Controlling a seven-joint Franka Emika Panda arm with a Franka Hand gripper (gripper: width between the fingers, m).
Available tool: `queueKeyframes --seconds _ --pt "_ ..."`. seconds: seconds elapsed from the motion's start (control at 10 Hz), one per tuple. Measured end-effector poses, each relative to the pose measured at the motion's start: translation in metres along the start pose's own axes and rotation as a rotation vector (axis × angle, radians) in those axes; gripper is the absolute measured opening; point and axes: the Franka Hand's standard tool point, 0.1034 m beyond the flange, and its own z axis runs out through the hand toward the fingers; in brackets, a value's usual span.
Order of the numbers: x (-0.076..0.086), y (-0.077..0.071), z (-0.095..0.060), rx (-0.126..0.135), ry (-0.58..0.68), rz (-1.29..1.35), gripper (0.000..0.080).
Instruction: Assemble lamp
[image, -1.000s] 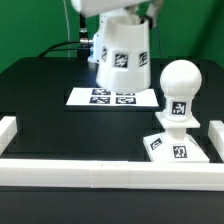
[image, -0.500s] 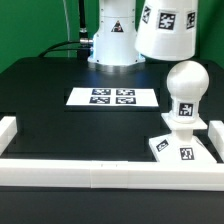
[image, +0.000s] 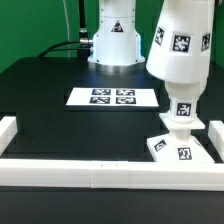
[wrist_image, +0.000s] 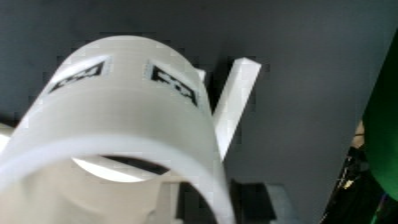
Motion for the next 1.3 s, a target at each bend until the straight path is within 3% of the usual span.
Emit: queueKeyframes --seconds 0.3,0.5,0.7,0.8,0.9,1.0,1.1,1.2,1.3 --pt "0.009 -0.003 0.03 -0.006 0.011 -0.011 0.0045" --pt "0.002 0.0 0.045 -0.007 0.007 -0.027 0.0045" --pt "-0.004 0.002 0.047 -0.005 0.001 -0.029 0.0045" --pt "-0.007 0.002 0.046 -0.006 0.0 -0.035 0.027" --pt "-0.011 0.003 0.045 -0.006 -0.003 -0.039 0.027" --pt "-0.015 0.004 0.044 -0.007 -0.004 -0.046 0.0453" --pt "-0.019 0.005 0.043 -0.007 -0.006 -0.053 0.0587" --pt "-0.023 0.005 0.038 -0.015 -0.012 -0.055 0.0587" --pt "-0.026 0.001 0.03 -0.047 -0.026 -0.055 0.0676"
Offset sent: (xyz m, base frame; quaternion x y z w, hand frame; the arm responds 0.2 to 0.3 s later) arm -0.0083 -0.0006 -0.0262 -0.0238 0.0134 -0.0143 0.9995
